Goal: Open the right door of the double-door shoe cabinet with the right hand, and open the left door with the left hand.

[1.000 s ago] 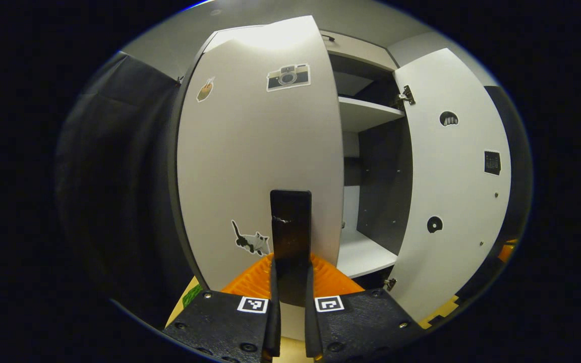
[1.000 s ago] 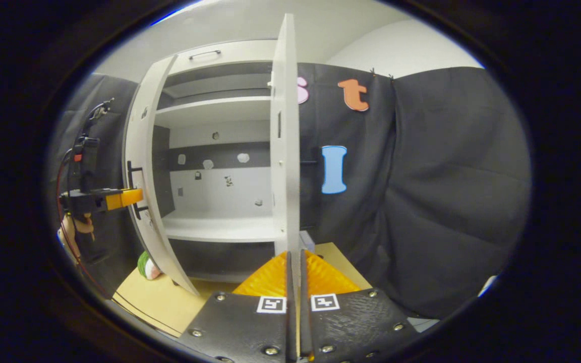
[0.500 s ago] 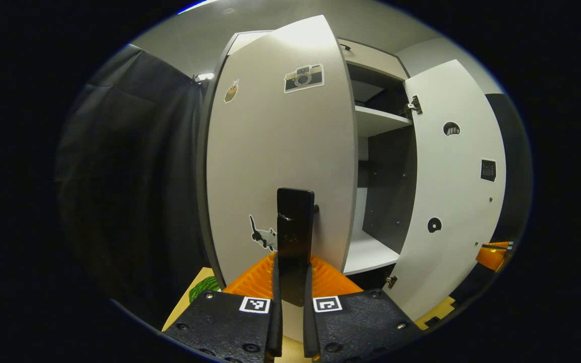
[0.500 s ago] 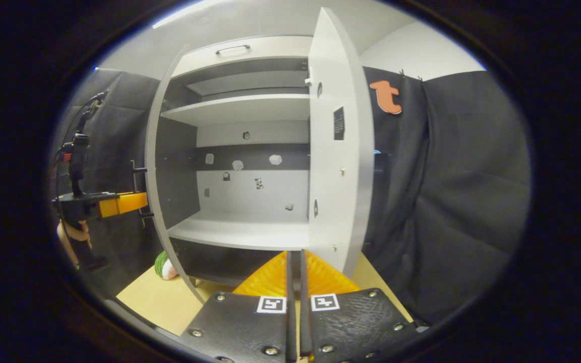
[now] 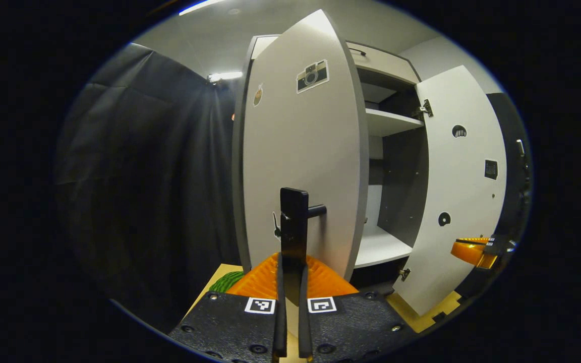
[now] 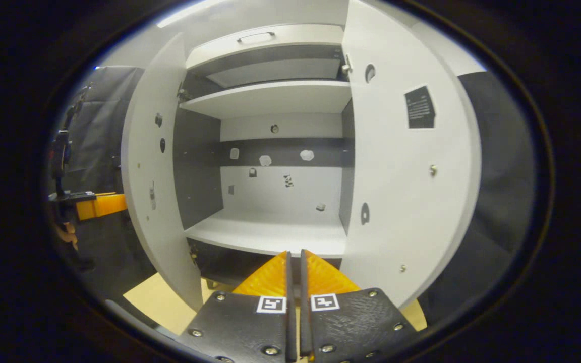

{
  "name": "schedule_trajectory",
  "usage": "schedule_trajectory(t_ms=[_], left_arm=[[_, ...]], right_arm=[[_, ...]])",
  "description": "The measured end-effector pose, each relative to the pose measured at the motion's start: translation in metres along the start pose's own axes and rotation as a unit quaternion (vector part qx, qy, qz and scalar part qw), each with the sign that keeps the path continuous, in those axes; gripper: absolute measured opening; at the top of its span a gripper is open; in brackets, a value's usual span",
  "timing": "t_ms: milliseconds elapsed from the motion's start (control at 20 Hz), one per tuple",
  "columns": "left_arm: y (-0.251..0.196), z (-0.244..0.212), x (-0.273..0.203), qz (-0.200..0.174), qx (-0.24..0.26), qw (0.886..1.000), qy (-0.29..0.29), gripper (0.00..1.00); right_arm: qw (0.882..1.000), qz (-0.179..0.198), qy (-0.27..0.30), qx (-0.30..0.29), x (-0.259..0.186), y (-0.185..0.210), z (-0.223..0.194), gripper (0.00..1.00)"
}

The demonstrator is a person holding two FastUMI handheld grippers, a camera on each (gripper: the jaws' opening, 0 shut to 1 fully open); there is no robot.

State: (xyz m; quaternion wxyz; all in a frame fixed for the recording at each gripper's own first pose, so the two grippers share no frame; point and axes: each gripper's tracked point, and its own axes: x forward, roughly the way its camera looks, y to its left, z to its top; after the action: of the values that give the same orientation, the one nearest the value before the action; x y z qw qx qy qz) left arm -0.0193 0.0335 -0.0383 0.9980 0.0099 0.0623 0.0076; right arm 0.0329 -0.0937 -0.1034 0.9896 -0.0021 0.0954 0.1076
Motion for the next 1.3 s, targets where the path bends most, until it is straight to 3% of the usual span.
schedule_trajectory(t_ms=[250, 450, 550, 1000, 1300], left_arm=[[0.05, -0.001, -0.014, 0.056, 0.023, 0.998, 0.006, 0.02], [0.088, -0.001, -0.016, 0.086, 0.005, 0.996, 0.011, 0.0], [0.09, 0.0, -0.018, 0.076, -0.016, 0.997, 0.007, 0.0], [0.105, 0.0, -0.017, 0.05, -0.021, 0.999, 0.008, 0.0], [0.111, -0.002, -0.024, 0.061, -0.025, 0.998, 0.011, 0.0]], right_arm=[[1.0, 0.022, 0.0, -0.011, 0.009, 0.021, -0.003, 0.04], [1.0, 0.026, 0.005, -0.012, 0.012, 0.028, -0.008, 0.04], [1.0, 0.027, 0.009, -0.007, 0.016, 0.03, -0.008, 0.04], [0.999, 0.051, 0.017, -0.002, 0.036, 0.057, -0.004, 0.04], [0.997, 0.073, 0.01, -0.003, 0.048, 0.074, 0.002, 0.04]])
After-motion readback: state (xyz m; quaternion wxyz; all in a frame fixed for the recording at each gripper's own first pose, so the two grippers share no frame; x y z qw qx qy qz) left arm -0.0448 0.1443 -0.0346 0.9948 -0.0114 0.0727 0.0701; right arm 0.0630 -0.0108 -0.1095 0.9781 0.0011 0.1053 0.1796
